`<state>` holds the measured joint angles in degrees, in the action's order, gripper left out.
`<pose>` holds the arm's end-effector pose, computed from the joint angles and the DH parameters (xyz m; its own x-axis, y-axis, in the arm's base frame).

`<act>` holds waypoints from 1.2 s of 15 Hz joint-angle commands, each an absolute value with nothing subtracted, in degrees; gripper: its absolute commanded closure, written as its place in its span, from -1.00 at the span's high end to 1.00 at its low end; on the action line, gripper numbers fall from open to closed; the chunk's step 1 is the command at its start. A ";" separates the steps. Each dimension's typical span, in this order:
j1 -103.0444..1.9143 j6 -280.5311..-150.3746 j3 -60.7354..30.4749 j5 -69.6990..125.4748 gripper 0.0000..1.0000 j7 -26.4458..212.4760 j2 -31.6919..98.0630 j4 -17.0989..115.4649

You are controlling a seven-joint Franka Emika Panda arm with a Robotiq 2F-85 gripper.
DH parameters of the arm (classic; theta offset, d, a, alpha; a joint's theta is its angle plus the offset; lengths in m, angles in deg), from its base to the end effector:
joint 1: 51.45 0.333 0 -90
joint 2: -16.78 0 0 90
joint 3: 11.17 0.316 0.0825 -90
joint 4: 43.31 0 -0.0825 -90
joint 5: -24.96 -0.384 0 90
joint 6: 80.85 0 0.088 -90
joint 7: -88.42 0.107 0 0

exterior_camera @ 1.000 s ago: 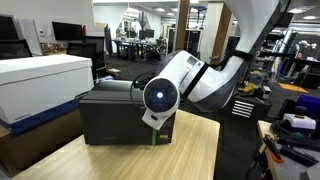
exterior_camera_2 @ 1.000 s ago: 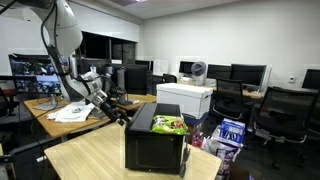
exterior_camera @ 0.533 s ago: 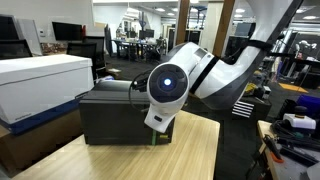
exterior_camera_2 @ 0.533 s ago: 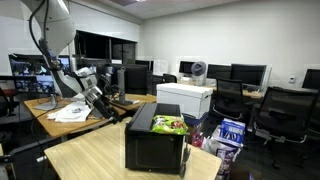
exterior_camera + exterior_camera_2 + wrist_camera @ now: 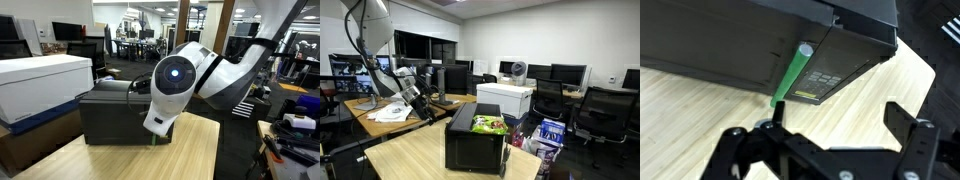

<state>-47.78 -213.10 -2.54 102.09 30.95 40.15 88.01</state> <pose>0.4868 0.0909 0.1538 -0.6037 0.4679 -0.6455 0.7483 0.6119 -0.2563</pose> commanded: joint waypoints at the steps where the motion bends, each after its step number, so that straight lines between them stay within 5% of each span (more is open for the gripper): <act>1: -47.73 -216.51 -3.12 104.31 1.00 36.09 39.64 88.99; 18: -44.61 -203.44 -6.00 124.96 1.00 61.92 54.06 78.12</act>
<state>-45.13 -206.88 -5.24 125.00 60.99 51.90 79.90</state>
